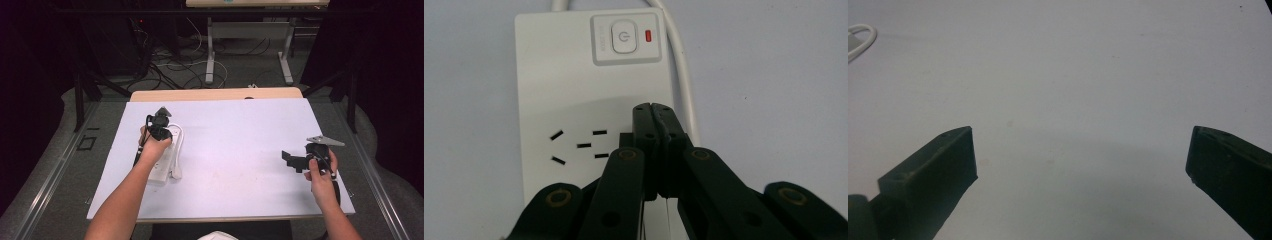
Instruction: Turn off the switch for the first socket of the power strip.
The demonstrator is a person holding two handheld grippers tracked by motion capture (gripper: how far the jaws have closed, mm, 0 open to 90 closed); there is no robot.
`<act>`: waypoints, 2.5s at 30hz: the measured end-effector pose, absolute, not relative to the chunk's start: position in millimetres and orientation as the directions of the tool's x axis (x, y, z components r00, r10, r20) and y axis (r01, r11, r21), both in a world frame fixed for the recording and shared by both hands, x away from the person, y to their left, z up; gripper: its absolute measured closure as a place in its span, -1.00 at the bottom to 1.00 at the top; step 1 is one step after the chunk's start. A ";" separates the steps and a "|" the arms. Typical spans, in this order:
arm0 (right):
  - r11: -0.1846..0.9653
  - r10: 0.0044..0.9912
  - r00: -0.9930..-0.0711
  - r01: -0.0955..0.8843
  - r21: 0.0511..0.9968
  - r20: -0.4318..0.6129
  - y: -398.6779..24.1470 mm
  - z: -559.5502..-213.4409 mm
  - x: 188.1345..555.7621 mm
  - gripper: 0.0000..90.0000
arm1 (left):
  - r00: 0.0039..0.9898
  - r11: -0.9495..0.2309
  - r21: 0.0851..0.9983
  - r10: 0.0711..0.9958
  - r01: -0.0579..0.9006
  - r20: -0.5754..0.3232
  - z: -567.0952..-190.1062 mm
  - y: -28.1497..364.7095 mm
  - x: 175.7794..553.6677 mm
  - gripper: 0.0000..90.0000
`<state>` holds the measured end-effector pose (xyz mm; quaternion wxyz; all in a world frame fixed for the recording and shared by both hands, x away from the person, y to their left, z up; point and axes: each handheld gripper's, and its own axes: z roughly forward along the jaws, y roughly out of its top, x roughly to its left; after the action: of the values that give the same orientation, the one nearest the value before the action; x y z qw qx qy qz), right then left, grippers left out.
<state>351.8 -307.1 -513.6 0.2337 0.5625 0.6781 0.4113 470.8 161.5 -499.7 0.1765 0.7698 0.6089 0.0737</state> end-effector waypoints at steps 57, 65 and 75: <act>0.043 0.953 -0.268 0.576 0.816 0.139 -310.8 -513.7 352.9 -1.00 | 0.265 -0.221 0.346 0.960 0.912 -0.086 -506.3 159.1 461.0 1.00; 0.052 0.954 -0.271 0.579 0.813 0.132 -310.5 -515.9 354.3 -1.00 | 0.271 -0.225 0.354 0.958 0.908 -0.088 -506.3 160.2 462.7 1.00; 0.045 0.956 -0.263 0.577 0.815 0.133 -313.6 -516.8 354.1 -1.00 | 0.300 -0.234 0.407 0.948 0.883 -0.106 -496.5 160.3 457.4 1.00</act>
<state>354.1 -313.6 -516.8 0.2339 0.5603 0.6840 0.4043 457.4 160.3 -496.5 0.1990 0.7813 0.5859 0.0816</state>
